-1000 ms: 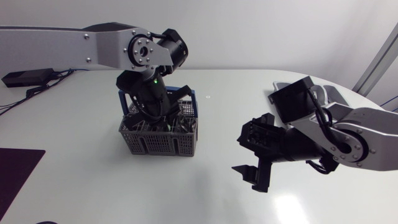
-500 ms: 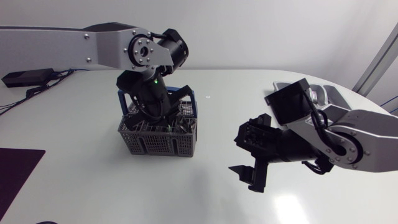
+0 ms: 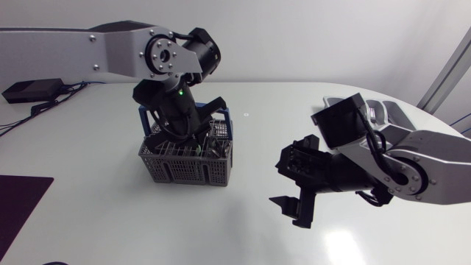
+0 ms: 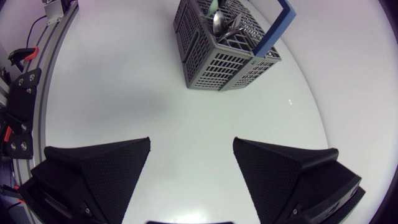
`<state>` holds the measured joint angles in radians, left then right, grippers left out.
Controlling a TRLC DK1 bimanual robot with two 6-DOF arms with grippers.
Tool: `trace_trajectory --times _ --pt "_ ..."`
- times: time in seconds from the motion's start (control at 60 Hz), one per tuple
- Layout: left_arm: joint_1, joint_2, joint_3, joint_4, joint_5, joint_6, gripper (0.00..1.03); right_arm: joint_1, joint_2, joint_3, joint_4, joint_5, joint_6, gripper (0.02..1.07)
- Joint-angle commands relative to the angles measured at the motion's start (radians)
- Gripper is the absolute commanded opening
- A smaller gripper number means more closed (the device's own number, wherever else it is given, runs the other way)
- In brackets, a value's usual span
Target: Unload the cutlery basket into the drawer organizer.
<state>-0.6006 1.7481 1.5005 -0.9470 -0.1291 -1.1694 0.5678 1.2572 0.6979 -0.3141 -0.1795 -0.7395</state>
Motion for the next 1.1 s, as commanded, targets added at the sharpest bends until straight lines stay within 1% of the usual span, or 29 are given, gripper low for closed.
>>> trace_trajectory --times 0.0,0.267,0.517,0.65,0.883,0.967,1.083 --pt "-0.002 -0.052 -0.003 -0.019 -0.001 0.008 0.06 0.01 0.015 -0.023 0.001 0.005 0.019 0.98" --pt "-0.007 -0.14 -0.014 -0.018 -0.003 0.014 0.06 0.027 0.01 -0.021 0.0 0.009 0.026 0.98" --pt "-0.013 -0.256 -0.062 0.028 -0.003 0.019 0.06 0.044 -0.004 -0.017 -0.002 0.015 0.038 0.98" --pt "-0.021 -0.325 -0.103 0.067 -0.003 0.028 0.06 0.046 -0.018 -0.015 -0.003 0.015 0.043 0.98" --pt "-0.031 -0.473 -0.192 0.172 0.0 0.043 0.06 0.06 -0.074 0.0 -0.008 0.025 0.071 0.98" --pt "-0.028 -0.504 -0.223 0.206 0.029 0.04 0.06 0.073 -0.114 0.006 -0.008 0.025 0.091 0.98" --pt "-0.007 -0.512 -0.238 0.232 0.115 0.02 0.06 0.087 -0.15 0.032 -0.008 0.025 0.124 0.98"
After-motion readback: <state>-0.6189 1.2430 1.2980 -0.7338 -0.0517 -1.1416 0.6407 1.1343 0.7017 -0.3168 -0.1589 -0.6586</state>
